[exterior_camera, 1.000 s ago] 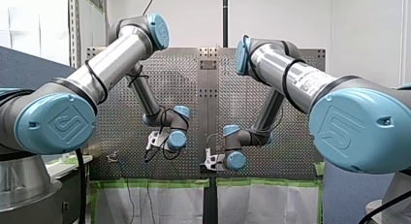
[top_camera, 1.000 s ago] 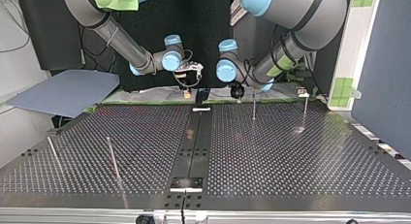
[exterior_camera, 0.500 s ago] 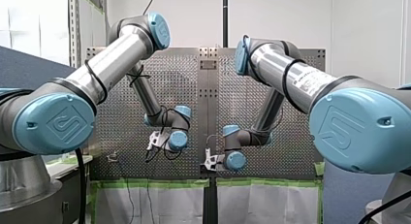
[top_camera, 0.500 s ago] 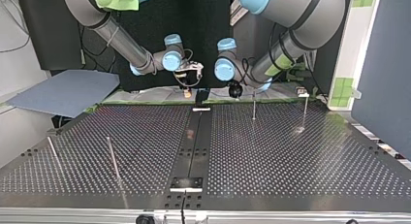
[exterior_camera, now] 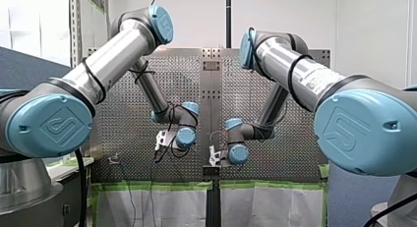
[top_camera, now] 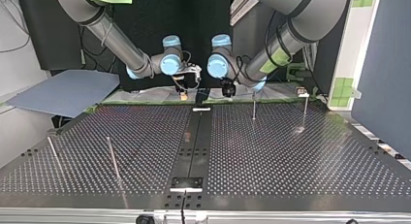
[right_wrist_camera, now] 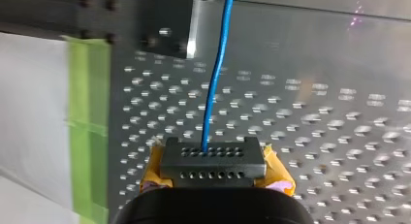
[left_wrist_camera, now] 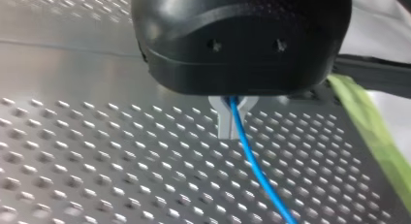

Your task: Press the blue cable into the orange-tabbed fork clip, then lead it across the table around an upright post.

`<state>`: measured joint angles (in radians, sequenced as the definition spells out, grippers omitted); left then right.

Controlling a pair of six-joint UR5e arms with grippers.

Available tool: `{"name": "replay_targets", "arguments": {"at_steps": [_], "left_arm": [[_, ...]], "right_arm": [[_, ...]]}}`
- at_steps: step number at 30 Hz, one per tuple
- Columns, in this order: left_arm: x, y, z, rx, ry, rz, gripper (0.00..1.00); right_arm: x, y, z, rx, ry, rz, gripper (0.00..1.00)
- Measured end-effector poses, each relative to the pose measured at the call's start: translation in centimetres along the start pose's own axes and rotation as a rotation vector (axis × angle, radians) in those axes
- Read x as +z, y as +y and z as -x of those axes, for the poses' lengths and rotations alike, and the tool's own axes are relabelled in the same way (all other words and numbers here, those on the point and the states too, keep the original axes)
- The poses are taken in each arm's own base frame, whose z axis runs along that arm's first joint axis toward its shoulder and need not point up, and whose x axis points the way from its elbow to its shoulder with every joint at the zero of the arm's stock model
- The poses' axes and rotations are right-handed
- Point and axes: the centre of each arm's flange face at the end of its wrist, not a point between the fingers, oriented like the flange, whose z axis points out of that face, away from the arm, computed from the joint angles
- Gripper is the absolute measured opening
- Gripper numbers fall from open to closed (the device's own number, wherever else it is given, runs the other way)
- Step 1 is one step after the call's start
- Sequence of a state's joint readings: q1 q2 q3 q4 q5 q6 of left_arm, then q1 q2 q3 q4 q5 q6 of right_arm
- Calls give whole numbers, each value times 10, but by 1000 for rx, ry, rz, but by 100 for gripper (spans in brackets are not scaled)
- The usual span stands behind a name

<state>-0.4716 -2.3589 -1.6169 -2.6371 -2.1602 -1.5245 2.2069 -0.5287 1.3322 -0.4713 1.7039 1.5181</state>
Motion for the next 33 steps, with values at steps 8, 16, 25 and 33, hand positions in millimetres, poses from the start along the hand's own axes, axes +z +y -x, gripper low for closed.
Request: {"name": "replay_targets", "arguments": {"at_steps": [8,16,25,33], "left_arm": [[-29,-4,39,-59,-29,-22,0],[-56,0,71,-96,-46,-40,0],[-79,7,113,-122,-83,-56,0],[-95,20,155,-165,-139,-57,0]], "right_arm": [[-13,-4,-48,-2,18,-9,0],[-32,-9,-96,2,32,-18,0],[-54,-13,-155,14,84,-31,0],[-75,-12,-202,22,130,-33,0]]}}
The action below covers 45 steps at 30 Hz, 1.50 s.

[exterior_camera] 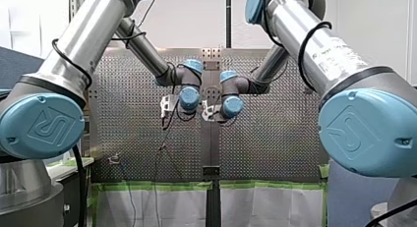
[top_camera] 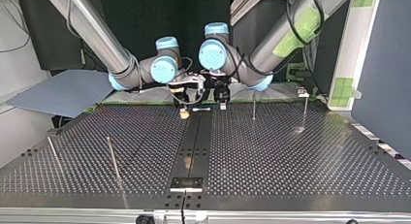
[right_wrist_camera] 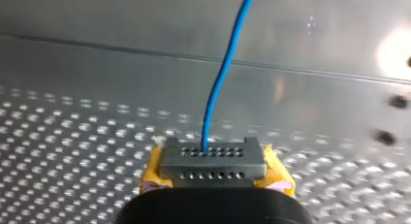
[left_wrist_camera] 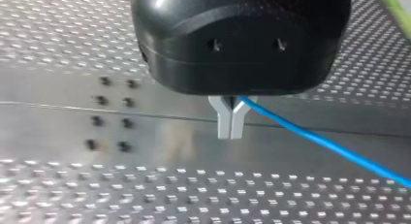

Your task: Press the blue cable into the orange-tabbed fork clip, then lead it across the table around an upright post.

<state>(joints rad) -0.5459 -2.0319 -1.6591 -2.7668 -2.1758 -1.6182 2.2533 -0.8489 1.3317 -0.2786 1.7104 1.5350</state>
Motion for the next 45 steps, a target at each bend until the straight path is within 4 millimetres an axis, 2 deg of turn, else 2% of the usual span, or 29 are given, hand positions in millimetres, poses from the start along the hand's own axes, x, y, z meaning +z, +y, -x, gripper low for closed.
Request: {"name": "replay_targets", "arguments": {"at_steps": [10,26,33,41,45], "left_arm": [[-10,12,55,-62,-80,6,0],[-34,23,177,-169,-239,-63,0],[-30,24,198,-183,-254,-98,0],[-24,23,226,-209,-278,-134,0],[-20,16,228,-199,-264,-150,0]], "right_arm": [[-19,13,-62,13,60,13,0],[-57,24,-180,36,210,20,0],[-81,33,-231,50,278,28,0],[-111,51,-278,77,351,46,0],[-127,64,-300,88,383,62,0]]}}
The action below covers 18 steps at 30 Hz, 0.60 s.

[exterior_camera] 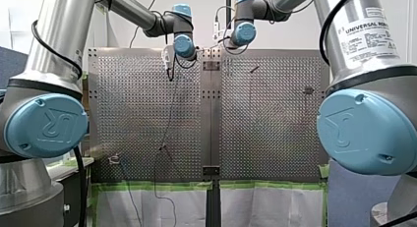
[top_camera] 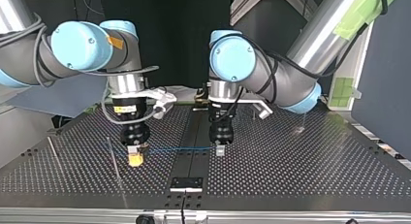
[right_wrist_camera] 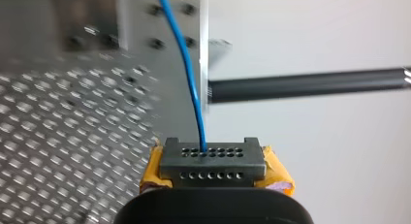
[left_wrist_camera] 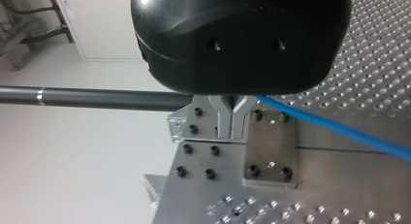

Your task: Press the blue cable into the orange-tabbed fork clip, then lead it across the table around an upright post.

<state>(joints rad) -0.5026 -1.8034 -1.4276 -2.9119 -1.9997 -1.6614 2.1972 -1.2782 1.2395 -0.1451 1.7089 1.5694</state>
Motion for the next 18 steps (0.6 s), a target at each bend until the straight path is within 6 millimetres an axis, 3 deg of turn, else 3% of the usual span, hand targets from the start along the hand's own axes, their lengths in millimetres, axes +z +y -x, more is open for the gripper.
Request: {"name": "replay_targets", "arguments": {"at_steps": [9,13,18], "left_arm": [[14,-17,3,13,29,-34,0],[17,-26,6,12,35,-50,0],[21,-43,10,-16,34,-78,0]], "right_arm": [[-14,39,-53,0,47,57,0],[-15,62,-60,-10,40,79,0],[-12,88,-54,-21,20,106,0]]}}
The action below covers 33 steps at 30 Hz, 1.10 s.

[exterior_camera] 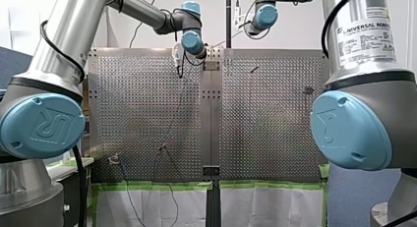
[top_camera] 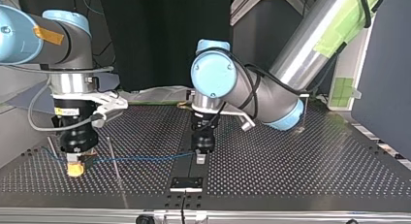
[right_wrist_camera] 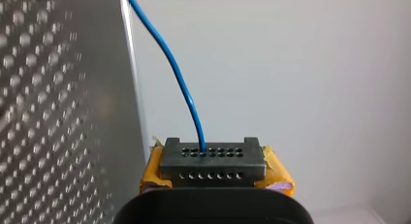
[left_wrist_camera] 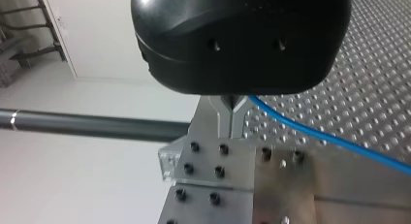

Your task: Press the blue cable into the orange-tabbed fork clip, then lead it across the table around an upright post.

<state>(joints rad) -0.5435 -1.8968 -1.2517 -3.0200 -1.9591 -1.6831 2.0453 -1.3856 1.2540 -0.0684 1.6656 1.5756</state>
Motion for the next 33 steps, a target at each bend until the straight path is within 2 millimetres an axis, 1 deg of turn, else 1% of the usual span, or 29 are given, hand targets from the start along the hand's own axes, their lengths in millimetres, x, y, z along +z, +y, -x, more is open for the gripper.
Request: {"name": "replay_targets", "arguments": {"at_steps": [3,6,9,14,17,19,23,25,28,33], "left_arm": [[3,-11,-5,-5,17,-18,0],[4,-24,-2,-25,16,-40,0],[7,-36,-3,-41,20,-59,0],[9,-55,-17,-43,57,-88,0],[12,-64,-18,-62,62,-107,0],[14,-68,-15,-75,54,-115,0],[17,-74,0,-96,26,-127,0],[19,-77,3,-103,24,-135,0],[23,-83,0,-113,31,-155,0],[31,-97,-14,-129,60,-193,0]], "right_arm": [[3,14,5,-6,-9,21,0],[5,22,9,-11,-15,34,0],[7,27,11,-14,-19,43,0],[8,31,13,-15,-23,49,0],[8,36,17,-17,-30,58,0],[10,42,22,-18,-38,68,0],[14,50,31,-21,-52,80,0],[16,52,35,-21,-59,84,0],[18,57,39,-22,-64,91,0],[22,68,44,-25,-71,108,0]]}}
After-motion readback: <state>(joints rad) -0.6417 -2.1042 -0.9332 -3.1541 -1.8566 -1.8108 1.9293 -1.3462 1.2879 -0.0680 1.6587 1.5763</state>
